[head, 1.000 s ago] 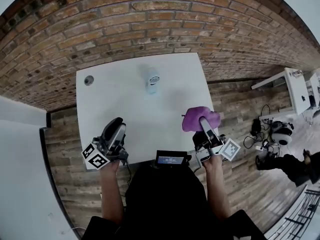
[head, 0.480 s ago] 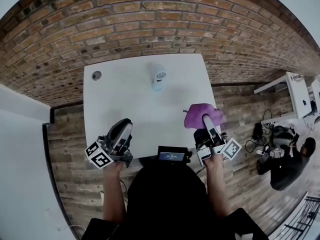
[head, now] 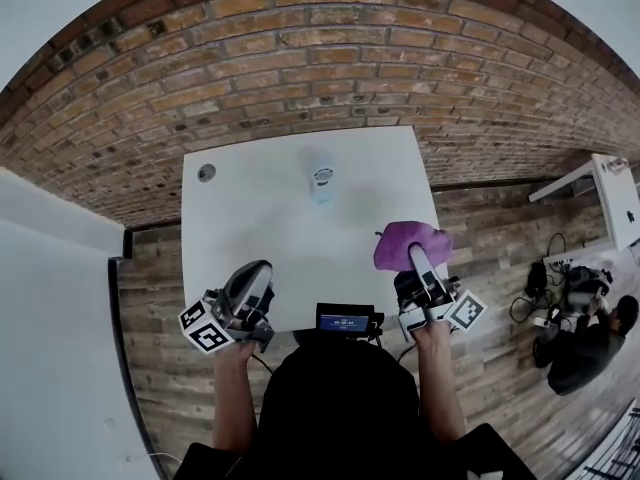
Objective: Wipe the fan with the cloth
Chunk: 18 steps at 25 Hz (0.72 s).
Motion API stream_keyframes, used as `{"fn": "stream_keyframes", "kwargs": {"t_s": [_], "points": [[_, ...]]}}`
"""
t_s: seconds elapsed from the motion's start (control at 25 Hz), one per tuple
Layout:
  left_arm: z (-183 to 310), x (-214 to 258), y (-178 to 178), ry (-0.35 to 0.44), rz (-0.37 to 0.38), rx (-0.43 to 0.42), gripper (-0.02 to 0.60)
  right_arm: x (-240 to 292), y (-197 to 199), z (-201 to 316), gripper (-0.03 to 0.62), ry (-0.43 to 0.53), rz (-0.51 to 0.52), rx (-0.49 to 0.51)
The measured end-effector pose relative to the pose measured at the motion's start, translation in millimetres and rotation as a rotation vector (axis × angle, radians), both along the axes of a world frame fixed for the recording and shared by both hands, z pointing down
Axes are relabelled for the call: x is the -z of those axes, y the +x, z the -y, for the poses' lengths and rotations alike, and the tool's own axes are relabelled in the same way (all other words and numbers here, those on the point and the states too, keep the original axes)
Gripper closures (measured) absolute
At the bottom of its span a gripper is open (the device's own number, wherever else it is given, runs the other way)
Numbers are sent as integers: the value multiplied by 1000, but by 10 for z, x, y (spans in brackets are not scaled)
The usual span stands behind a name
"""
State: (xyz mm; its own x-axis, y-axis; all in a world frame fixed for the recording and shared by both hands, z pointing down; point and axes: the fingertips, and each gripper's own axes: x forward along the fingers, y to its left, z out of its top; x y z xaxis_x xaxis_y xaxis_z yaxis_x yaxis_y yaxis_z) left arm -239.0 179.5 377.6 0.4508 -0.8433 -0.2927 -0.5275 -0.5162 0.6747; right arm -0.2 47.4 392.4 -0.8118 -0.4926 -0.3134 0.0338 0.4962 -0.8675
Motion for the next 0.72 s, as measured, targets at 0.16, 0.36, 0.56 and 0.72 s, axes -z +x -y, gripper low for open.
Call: {"fn": "stream_keyframes", "kwargs": {"t_s": [0.16,0.36,0.56,0.72], "points": [[55,11,163,-14,15,-19,575,-55,92,20,533,1,-22,2],[102,-66,324,-64,49,-41,575,-50,134,3,533,30,-57,16],[106,-103,395,-90,61,-49,575,-83,157,-24,533,27,-63,28],[96,-120,430,-101,62,-52,575,-87,171,-52,533,48,-83,33]]}}
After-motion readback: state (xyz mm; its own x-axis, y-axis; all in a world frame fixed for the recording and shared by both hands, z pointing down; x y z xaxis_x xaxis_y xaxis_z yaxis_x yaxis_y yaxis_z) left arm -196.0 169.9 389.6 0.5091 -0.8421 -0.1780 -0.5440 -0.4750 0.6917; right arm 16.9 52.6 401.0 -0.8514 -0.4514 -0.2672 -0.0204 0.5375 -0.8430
